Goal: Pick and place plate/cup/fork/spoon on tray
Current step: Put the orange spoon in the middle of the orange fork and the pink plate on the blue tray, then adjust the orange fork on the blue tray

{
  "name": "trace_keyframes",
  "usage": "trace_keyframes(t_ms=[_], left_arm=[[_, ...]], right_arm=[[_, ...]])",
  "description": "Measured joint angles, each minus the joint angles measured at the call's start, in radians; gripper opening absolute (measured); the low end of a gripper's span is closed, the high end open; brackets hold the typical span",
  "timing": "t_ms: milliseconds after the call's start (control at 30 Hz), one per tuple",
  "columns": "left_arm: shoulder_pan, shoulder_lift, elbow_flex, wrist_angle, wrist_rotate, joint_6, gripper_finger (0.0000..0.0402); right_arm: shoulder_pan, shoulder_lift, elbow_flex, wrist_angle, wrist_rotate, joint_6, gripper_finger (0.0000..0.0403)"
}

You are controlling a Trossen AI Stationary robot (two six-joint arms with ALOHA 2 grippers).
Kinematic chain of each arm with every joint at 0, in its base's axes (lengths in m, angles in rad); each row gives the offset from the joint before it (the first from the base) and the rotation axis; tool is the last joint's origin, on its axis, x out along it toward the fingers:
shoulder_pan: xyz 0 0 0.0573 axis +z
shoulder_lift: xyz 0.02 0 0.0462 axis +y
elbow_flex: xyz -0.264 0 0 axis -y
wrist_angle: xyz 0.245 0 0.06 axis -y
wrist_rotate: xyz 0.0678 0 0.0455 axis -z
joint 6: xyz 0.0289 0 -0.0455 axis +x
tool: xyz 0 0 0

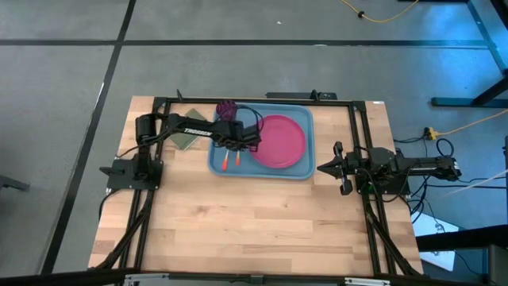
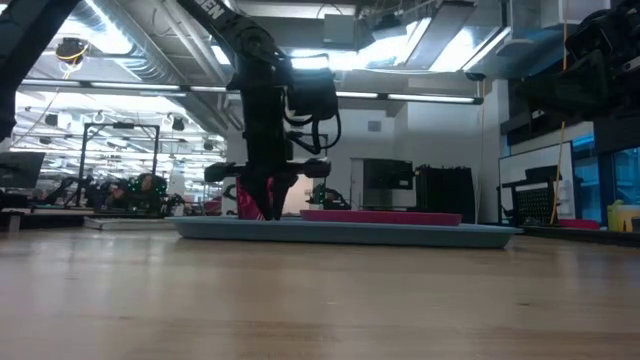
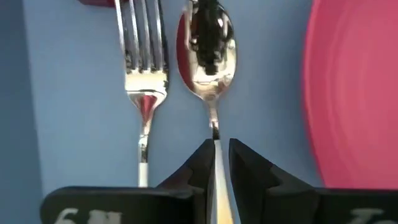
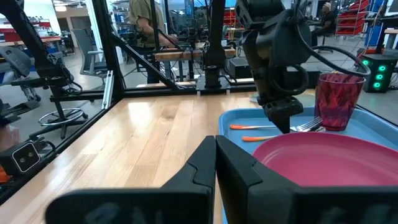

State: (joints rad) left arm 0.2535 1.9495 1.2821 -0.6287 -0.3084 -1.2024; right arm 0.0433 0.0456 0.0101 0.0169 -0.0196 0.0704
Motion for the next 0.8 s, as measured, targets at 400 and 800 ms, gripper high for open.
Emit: trace_keyframes(t_ms=[400, 800], left_arm=[[-0.001, -0.005, 0.051, -0.022, 0.011, 0.085, 0.0076], [-0.025, -0.072, 0.096, -0.211, -0.096, 0.091, 0.0029]], right_arm=[[0.0, 0.0, 0.0, 0.0, 0.0, 0.0, 0.0016], [0.0, 0.0, 0.0, 0.0, 0.0, 0.0, 0.0016]])
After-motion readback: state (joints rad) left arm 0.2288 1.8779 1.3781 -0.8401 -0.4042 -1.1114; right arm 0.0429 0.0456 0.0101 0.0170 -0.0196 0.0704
